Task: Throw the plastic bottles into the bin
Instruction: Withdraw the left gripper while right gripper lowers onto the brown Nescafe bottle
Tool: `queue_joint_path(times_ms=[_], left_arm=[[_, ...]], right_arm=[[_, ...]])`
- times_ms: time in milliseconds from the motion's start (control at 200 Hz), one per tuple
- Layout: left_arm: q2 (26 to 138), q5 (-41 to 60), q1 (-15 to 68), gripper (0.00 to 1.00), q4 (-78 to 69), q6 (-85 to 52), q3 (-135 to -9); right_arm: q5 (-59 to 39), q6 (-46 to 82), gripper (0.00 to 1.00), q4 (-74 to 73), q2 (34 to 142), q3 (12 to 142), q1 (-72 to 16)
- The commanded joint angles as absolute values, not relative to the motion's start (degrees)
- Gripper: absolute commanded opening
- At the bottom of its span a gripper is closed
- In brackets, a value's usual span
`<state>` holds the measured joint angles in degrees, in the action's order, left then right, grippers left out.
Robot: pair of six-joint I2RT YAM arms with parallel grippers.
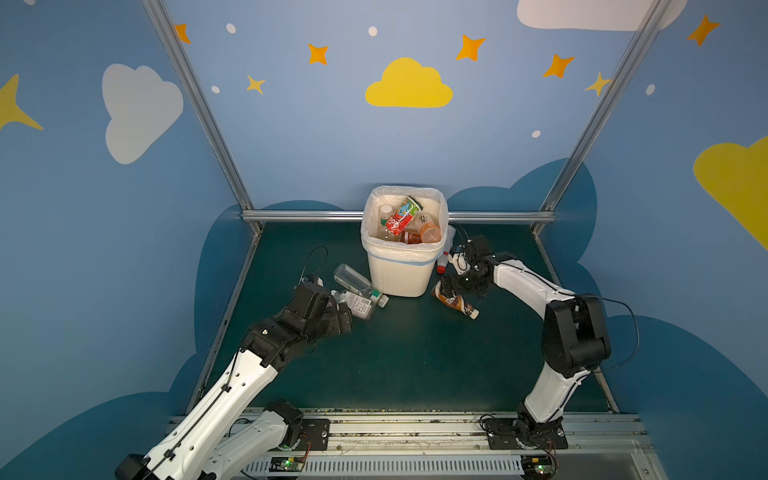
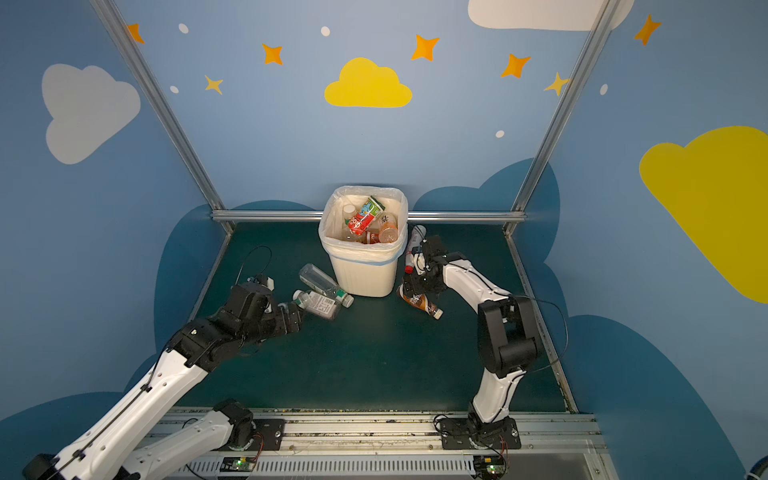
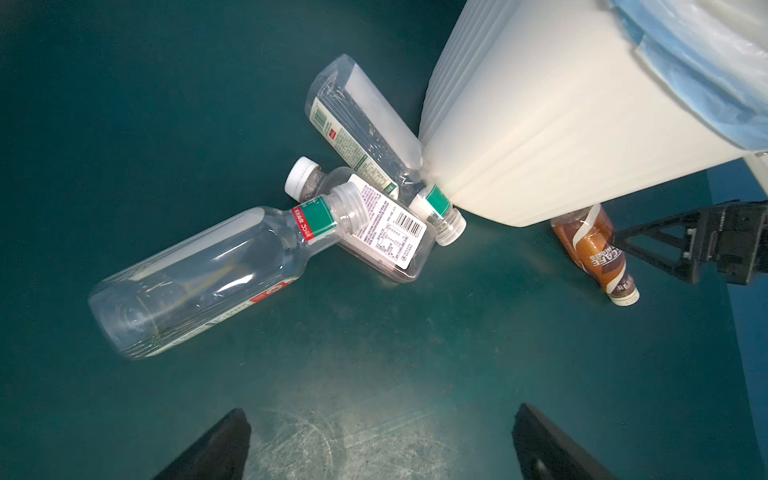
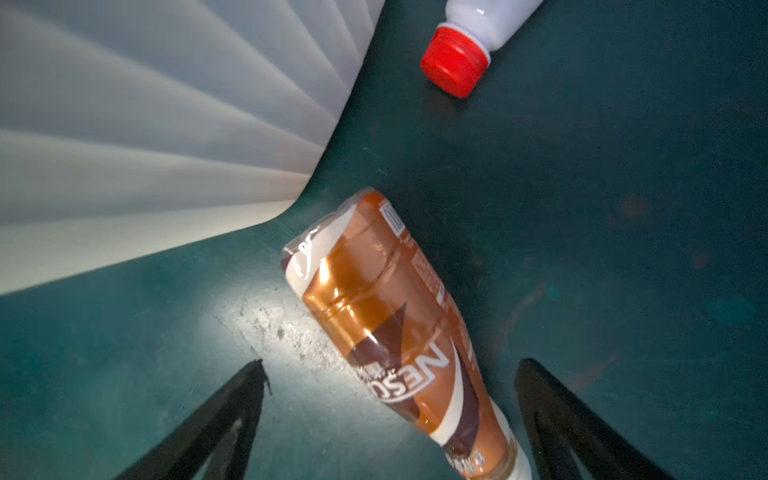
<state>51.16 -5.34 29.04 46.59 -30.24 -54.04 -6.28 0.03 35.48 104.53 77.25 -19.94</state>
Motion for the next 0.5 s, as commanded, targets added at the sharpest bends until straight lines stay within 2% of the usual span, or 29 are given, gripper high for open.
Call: queue_joint_path(times_ms=[0, 496], left_arm=[[49.76, -7.27, 28.99, 0.99, 47.44, -29.76, -54.27], [50.35, -7.65, 28.80, 0.99, 46.67, -28.89, -54.98]], right_arm=[[-4.22, -1.58, 0.95, 36.89, 106.59, 79.09, -20.21], [-3.79, -0.30, 0.94, 36.98, 112.06, 80.07, -21.19]])
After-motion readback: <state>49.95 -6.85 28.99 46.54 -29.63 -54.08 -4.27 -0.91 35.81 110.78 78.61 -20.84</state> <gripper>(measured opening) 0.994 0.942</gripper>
